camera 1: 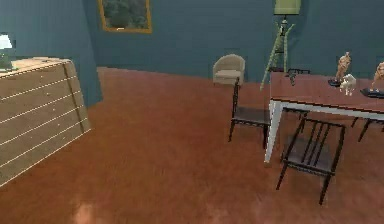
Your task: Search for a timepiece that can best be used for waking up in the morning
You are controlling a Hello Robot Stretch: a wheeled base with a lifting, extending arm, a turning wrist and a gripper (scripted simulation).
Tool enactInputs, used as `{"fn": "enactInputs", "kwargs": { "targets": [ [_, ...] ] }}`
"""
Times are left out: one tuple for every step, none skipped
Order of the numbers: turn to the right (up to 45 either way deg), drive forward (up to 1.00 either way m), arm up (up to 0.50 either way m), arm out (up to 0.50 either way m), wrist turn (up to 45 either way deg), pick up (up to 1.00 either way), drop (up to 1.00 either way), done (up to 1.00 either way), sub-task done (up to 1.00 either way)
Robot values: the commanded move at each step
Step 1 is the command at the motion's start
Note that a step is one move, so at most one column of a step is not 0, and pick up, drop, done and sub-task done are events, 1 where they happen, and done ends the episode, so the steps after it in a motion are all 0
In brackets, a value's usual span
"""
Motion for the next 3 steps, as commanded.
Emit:
{"fn": "enactInputs", "kwargs": {
  "targets": [
    [45.0, 0.00, 0.00, 0.00, 0.0, 0.00, 0.00, 0.00, 0.00],
    [15.0, 0.00, 0.00, 0.00, 0.0, 0.00, 0.00, 0.00, 0.00],
    [0.0, 0.40, 0.00, 0.00, 0.0, 0.00, 0.00, 0.00, 0.00]
  ]
}}
